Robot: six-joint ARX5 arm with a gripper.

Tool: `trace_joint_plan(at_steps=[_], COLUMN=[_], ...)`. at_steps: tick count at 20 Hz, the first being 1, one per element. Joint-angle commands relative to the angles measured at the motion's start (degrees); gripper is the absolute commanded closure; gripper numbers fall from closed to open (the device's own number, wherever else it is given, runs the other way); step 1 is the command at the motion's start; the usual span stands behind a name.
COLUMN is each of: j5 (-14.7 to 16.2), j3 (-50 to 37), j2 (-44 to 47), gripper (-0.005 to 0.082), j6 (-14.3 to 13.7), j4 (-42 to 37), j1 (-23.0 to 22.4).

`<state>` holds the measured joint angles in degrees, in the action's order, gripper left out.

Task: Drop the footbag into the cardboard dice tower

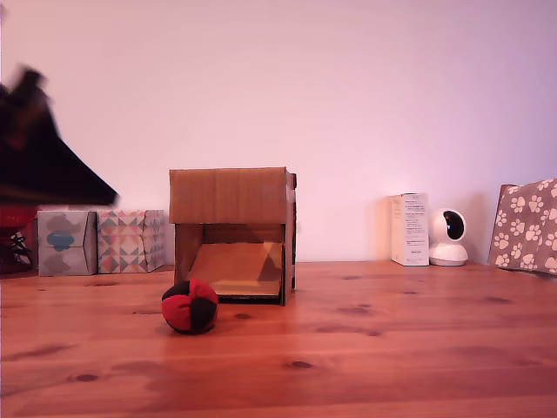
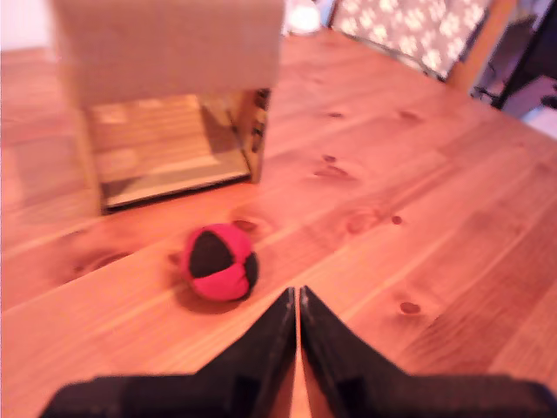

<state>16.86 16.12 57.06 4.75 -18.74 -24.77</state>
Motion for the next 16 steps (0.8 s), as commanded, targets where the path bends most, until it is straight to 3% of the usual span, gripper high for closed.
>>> trace_joint_plan(at_steps=[1,5,6,7,9,10,16], j5=[-0.24,-0.26,-0.26,-0.28,-0.52,-0.83,-3.74], j3=[0.2,0.22,0.28,0.44,0.57,0.87,7.5], j2=[3.56,11.87,13.35,14.78,17.49,18.84,28.68], gripper=[0.0788,0.0786,0.0753,0.0625,0.0161,0.0009,-0.0013], j6=[-0.31,-0.28,-0.31,-0.31,-0.87,-2.45,-6.78], j4=[-4.2,-12.35,-13.66,-15.02,-18.45,-19.74,-20.33], j1=[-0.31,-0.74,-0.74,-0.74,-0.74,-0.76,-0.74])
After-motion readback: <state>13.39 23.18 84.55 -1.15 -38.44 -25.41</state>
